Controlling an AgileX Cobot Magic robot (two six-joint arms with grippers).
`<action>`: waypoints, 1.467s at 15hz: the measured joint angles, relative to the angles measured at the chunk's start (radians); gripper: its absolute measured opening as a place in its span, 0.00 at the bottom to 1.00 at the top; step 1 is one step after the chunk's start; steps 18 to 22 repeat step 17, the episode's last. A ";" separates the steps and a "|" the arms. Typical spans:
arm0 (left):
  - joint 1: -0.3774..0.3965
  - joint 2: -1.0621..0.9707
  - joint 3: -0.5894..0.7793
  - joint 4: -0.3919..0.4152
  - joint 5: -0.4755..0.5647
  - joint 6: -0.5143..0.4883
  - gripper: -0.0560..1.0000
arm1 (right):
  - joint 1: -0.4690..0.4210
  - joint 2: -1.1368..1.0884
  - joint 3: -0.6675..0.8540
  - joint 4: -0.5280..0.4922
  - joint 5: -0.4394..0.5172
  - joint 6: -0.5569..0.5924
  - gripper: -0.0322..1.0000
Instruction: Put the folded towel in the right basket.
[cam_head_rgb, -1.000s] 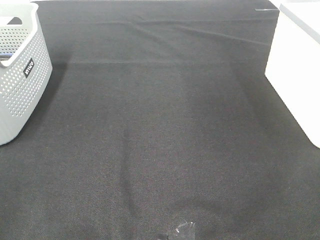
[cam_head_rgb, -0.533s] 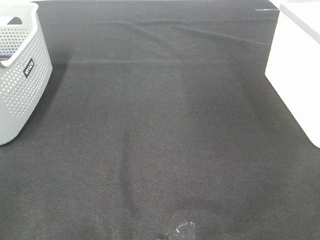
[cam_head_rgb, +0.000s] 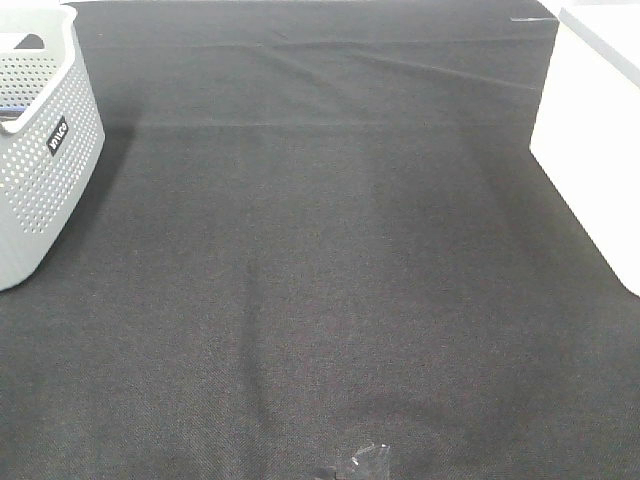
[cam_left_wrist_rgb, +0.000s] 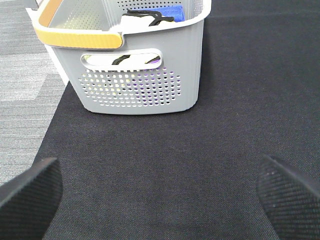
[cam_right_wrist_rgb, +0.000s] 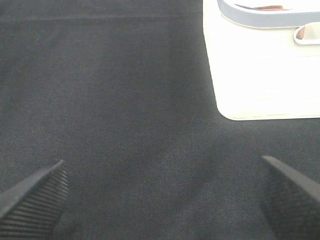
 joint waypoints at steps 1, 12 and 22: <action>0.000 0.000 0.000 0.000 0.000 0.000 0.98 | 0.000 0.000 0.000 -0.001 0.000 0.000 0.98; 0.000 0.000 0.000 0.000 0.000 0.000 0.98 | 0.000 0.000 0.000 -0.018 0.000 0.000 0.98; 0.000 0.000 0.000 0.000 0.000 0.000 0.98 | 0.000 0.000 0.000 -0.018 0.000 0.000 0.98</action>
